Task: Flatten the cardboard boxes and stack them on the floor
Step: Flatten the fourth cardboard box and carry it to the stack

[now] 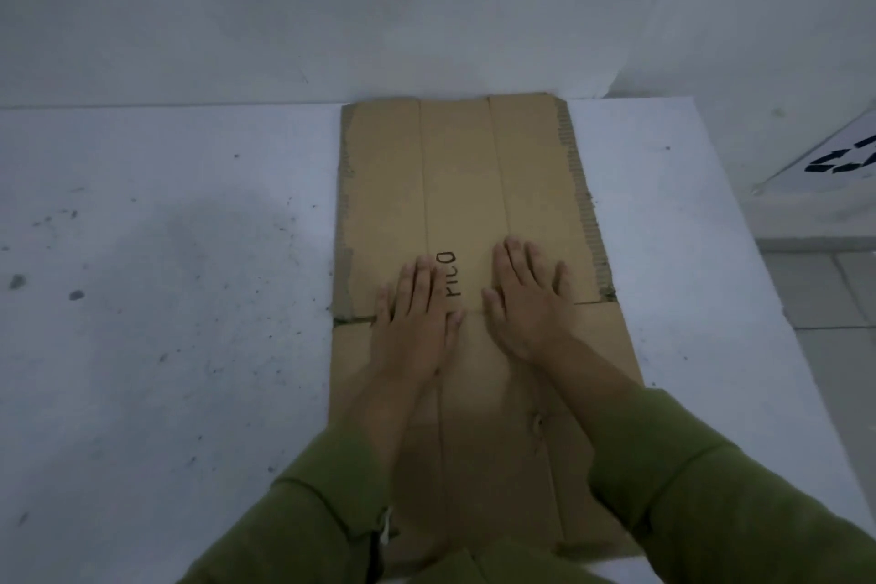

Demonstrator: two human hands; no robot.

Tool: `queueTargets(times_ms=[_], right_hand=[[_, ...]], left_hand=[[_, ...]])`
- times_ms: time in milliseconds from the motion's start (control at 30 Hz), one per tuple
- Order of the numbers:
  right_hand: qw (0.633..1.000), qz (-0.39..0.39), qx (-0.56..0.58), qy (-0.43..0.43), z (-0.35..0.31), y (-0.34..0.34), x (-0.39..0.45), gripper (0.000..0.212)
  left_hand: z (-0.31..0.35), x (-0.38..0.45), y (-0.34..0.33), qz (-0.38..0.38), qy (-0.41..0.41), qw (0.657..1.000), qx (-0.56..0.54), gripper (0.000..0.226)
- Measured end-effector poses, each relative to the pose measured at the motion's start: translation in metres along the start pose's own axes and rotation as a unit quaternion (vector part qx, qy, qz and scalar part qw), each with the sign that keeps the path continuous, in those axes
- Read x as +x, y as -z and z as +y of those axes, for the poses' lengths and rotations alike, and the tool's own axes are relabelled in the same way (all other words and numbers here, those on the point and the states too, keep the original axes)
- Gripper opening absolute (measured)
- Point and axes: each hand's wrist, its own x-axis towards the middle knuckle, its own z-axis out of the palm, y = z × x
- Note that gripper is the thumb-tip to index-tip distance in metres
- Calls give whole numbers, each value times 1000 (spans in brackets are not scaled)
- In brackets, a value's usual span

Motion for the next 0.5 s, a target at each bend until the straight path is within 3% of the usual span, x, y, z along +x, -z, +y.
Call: queueTargets(times_ms=[100,200,267,333,500], right_hand=[[1000,-21,1,17,1,2,-26,61],[1000,-22,14,17,4,-14,-58,66],[1000,18,-7,6,6,-33,-83,72],[998,51,-25,-4,7,-49,-98,64],[997,72,-26,-12,5,-52,-95,61]], left_hand=[[2,-30,-6,-25,-20,999,9,65],[7,-63,-21,-1,10,1000,21,71],[10,-78,-28,12,22,1000,16,65],[10,-86,-29,13,6,1000,21,64],[9,-82,-28,-7,-6,1000,23,66]])
